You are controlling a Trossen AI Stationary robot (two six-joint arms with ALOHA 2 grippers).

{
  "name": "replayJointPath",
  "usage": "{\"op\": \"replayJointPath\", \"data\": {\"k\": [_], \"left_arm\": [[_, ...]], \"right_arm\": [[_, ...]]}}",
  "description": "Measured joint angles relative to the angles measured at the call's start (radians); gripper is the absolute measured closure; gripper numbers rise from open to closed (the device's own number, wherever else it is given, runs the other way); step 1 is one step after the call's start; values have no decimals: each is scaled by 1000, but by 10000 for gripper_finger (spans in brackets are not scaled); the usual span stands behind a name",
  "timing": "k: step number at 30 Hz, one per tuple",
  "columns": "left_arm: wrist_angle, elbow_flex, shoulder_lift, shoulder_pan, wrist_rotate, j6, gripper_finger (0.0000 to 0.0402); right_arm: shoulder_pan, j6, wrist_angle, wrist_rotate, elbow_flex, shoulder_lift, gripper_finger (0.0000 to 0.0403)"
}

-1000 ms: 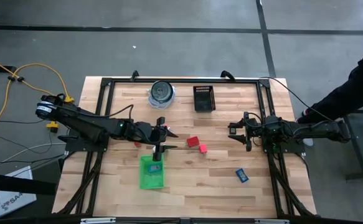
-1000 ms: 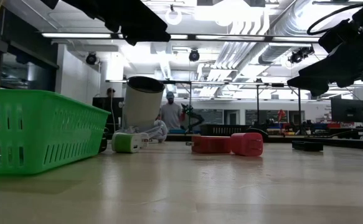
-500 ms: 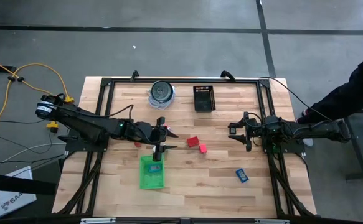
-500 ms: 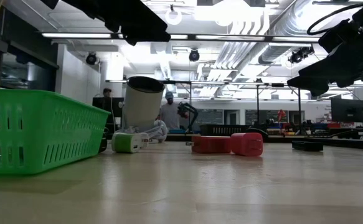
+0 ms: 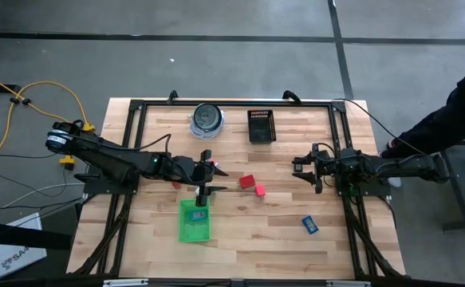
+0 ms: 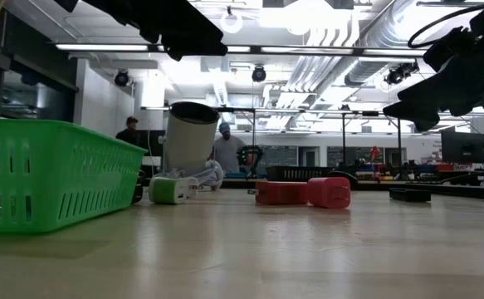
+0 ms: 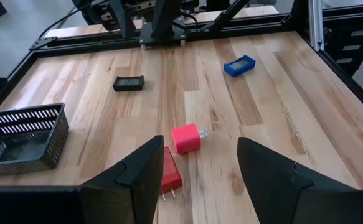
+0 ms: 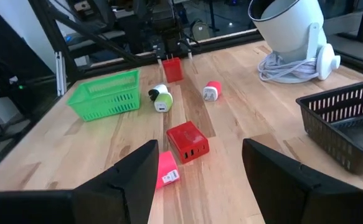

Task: Pick & Place Office items
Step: Put the dark blue digital clock into the green bin

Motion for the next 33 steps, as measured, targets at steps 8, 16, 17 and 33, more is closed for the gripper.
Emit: {"op": "replayJointPath", "data": {"k": [8,16,17,33], "left_arm": [[0,0,0,0,0,0,206],[0,0,0,0,0,0,206],[0,0,0,0,0,0,206],[2,1,0,0,0,0,206]], "right_arm": [[0,13,155,-4,0,0,183],[5,-29,225,-55,19,1,183],[11,-44,224,-51,33,3,183],[332,-58,-214,401,472,428,183]]}}
